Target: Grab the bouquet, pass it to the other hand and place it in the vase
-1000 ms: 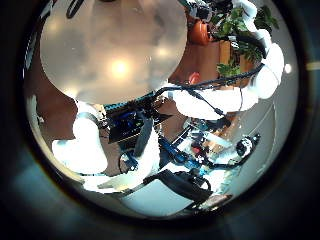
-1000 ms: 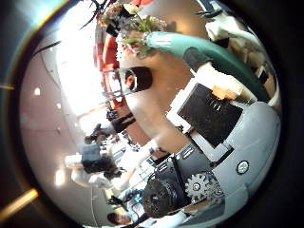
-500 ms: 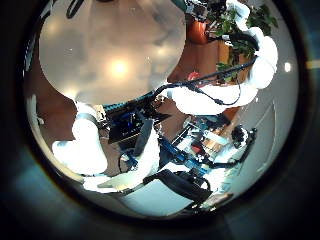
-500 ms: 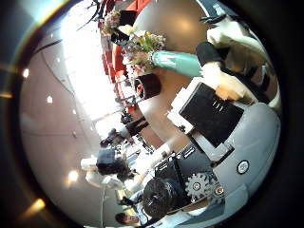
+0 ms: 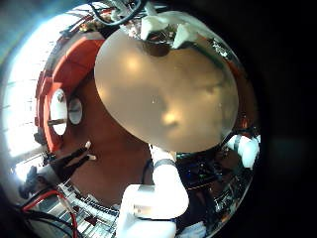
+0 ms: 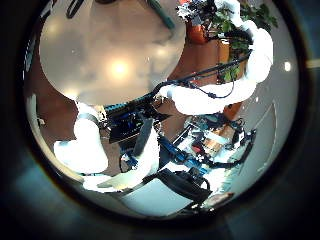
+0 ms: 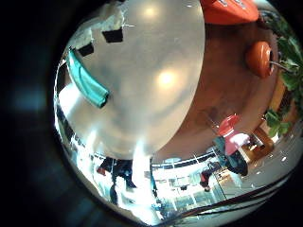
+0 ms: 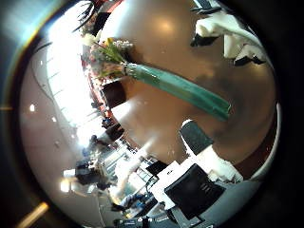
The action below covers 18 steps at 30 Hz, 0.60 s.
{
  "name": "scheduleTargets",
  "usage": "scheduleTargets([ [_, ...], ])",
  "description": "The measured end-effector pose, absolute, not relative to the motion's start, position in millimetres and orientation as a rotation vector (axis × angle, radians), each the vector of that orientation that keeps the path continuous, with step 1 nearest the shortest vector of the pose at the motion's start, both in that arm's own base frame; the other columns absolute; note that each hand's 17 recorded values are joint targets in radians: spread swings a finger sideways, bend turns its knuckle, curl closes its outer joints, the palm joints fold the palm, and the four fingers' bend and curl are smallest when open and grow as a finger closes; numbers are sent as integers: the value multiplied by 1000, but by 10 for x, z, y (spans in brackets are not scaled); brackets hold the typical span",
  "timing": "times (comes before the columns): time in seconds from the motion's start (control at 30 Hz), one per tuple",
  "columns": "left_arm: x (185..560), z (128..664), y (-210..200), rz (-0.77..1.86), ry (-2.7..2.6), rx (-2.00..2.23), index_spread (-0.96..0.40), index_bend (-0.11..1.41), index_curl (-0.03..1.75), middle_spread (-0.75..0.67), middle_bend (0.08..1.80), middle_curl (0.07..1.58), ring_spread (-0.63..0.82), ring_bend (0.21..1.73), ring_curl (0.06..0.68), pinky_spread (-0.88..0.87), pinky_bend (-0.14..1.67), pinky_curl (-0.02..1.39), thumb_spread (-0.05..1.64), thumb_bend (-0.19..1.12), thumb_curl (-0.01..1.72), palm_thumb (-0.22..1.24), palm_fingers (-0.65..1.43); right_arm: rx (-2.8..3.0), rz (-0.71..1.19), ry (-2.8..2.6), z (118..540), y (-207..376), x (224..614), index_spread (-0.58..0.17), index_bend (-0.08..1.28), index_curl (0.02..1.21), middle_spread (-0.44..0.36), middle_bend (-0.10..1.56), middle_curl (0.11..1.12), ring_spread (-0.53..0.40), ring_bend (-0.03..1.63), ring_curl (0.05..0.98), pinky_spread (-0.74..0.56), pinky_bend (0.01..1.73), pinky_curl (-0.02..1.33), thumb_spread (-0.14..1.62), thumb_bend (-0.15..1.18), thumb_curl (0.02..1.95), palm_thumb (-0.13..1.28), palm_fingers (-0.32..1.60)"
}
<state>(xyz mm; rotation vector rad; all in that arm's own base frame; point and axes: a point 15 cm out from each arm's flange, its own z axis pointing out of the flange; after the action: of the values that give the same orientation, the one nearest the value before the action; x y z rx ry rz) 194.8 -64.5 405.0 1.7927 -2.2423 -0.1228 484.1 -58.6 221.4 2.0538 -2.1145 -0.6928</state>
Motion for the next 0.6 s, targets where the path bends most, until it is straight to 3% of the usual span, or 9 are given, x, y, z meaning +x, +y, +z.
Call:
scheduleTargets([
  [0.23,1945,4011,-645,-130,-2235,1789,35,183,370,468,179,270,597,439,205,560,200,316,1055,-24,315,306,71,2004,-640,-2023,2015,-279,4831,-215,463,537,-56,881,545,-130,1211,496,31,856,453,1041,-30,566,627,103],
  [0.6,1930,3990,-633,-134,-2228,1791,37,183,370,467,179,269,597,438,207,560,200,316,1053,-25,313,312,71,1931,-652,-1954,1649,-37,4775,-206,436,522,-84,838,547,-142,1139,478,-21,799,394,1025,-20,511,663,195],
])
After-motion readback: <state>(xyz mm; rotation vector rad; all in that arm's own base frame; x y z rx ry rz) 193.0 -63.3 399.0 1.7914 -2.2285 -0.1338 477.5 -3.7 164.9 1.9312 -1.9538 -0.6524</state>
